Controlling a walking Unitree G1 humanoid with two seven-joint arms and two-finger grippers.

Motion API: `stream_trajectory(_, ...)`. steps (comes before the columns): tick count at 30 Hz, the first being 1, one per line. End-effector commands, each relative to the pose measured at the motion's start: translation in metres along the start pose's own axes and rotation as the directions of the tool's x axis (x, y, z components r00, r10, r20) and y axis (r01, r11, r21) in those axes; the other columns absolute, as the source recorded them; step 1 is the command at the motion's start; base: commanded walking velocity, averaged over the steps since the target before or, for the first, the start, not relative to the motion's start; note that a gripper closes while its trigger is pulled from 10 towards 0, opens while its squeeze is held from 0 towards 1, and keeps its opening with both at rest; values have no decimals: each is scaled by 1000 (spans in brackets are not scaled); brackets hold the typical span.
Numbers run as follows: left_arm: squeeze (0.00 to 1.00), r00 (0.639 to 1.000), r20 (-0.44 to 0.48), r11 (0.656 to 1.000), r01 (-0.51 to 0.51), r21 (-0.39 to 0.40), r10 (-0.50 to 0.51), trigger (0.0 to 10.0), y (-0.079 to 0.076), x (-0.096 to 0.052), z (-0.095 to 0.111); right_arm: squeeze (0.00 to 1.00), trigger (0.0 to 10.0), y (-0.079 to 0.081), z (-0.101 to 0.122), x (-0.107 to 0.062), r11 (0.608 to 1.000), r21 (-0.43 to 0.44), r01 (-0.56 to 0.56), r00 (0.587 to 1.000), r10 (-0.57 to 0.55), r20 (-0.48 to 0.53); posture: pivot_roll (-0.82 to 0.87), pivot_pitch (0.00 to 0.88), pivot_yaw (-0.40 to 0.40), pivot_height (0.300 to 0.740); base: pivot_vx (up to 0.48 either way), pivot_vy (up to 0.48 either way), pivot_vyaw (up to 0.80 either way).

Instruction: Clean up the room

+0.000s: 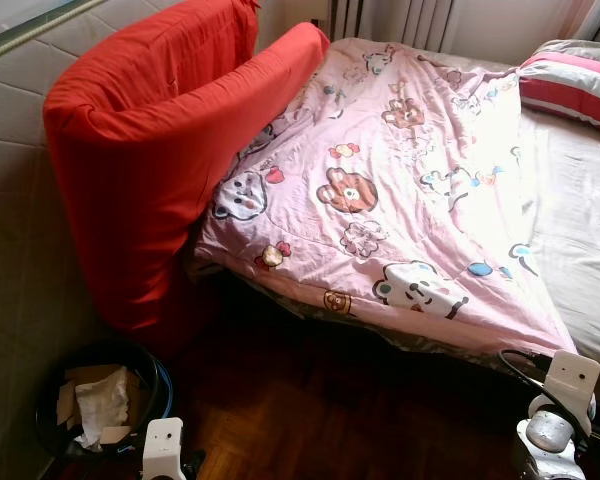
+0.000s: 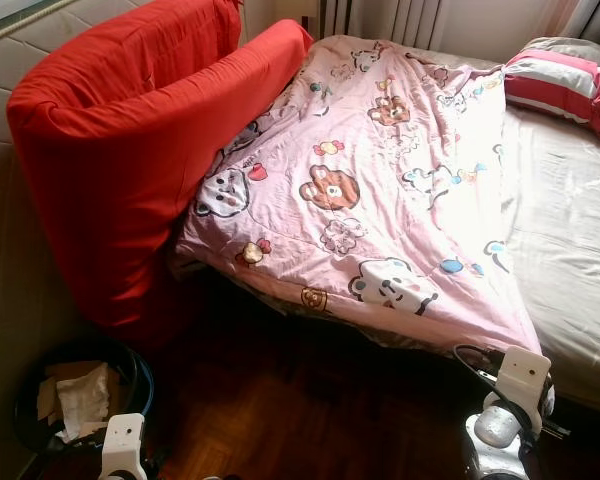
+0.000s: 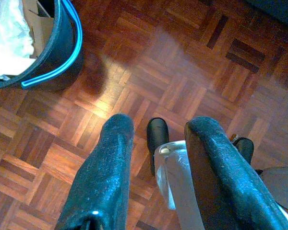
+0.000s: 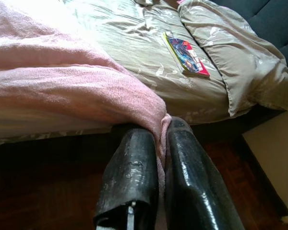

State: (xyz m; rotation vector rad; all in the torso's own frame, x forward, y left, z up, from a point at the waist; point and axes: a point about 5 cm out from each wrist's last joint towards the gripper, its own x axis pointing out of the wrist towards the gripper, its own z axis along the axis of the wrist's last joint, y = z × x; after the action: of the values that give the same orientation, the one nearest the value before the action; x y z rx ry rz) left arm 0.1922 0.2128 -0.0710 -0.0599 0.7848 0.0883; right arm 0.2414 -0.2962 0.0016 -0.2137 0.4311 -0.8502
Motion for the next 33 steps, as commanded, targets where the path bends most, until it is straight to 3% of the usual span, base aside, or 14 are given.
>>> stream_trajectory(1, 0, 1000, -25, 1000, -5, -4, 5, 10000, 2, -3, -8, 416, 10000, -5, -11, -2, 1000, 0, 30, 998, -30, -51, 26, 139, -16, 740, 0, 0, 0)
stream_trajectory(2, 0, 1000, -26, 1000, -5, -4, 5, 10000, 2, -3, -8, 416, 10000, -4, -11, -3, 1000, 1, 26, 998, -26, -54, 26, 139, -16, 740, 0, 0, 0)
stream_trajectory(3, 0, 1000, -26, 1000, -5, -3, 5, 10000, 2, -3, -8, 647, 10000, -3, -12, -3, 1000, 1, 25, 998, -25, -55, 26, 139, -16, 740, 0, 0, 0)
stream_trajectory(4, 0, 1000, -27, 1000, -5, -3, 5, 10000, 2, -3, -8, 973, 10000, -3, -12, -3, 1000, 0, 23, 998, -23, -56, 27, 139, -15, 740, 0, 0, 0)
stream_trajectory(21, 0, 1000, -31, 1000, -1, -7, 1, 10000, 2, -3, -9, 996, 10000, 1, -15, -6, 1000, 25, -18, 997, 20, -75, 30, 138, -15, 740, 0, 0, 0)
stream_trajectory(22, 0, 999, -32, 1000, -1, -7, 1, 10000, 2, -3, -9, 682, 10000, 6, -16, -8, 997, 43, -60, 995, 63, -79, 25, 134, -15, 740, 0, 0, 0)
stream_trajectory(23, 0, 999, -32, 1000, -1, -7, 0, 10000, 2, -3, -9, 137, 10000, 10, -18, -10, 994, 43, -101, 991, 104, -87, 24, 132, -15, 740, 0, 0, 0)
stream_trajectory(24, 0, 999, -32, 1000, -1, -7, 0, 10000, 2, -3, -9, 137, 10000, 10, -18, -10, 994, 43, -101, 991, 104, -87, 24, 132, -15, 740, 0, 0, 0)
stream_trajectory(25, 0, 999, -33, 1000, 0, -7, 0, 10000, 2, -3, -9, 0, 10000, 14, -21, -13, 990, 33, -140, 985, 143, -98, 23, 130, -16, 740, 0, 0, 0)
stream_trajectory(28, 0, 999, -35, 1000, 7, -10, -7, 10000, 0, -2, -9, 0, 10000, 28, -47, -31, 945, -29, -324, 927, 312, -207, 20, 122, -20, 740, 0, 0, 0)
stream_trajectory(29, 0, 999, -35, 1000, 7, -10, -7, 10000, 0, -2, -9, 0, 10000, 28, -47, -31, 945, -29, -324, 927, 312, -207, 20, 122, -20, 740, 0, 0, 0)
stream_trajectory(30, 0, 999, -36, 1000, 8, -10, -8, 10000, 0, -2, -9, 0, 10000, 31, -55, -37, 929, -30, -368, 903, 349, -252, 20, 122, -20, 740, 0, 0, 0)
stream_trajectory(31, 0, 999, -37, 1000, 9, -11, -9, 10000, -1, -2, -9, 0, 10000, 37, -77, -54, 871, -51, -489, 825, 443, -350, 14, 115, -23, 740, 0, 0, 0)
stream_trajectory(33, 0, 999, -40, 1000, 10, -12, -11, 10000, -2, -2, -9, 0, 10000, 37, -95, -68, 812, -94, -576, 764, 494, -414, 19, 111, -24, 740, 0, 0, 0)
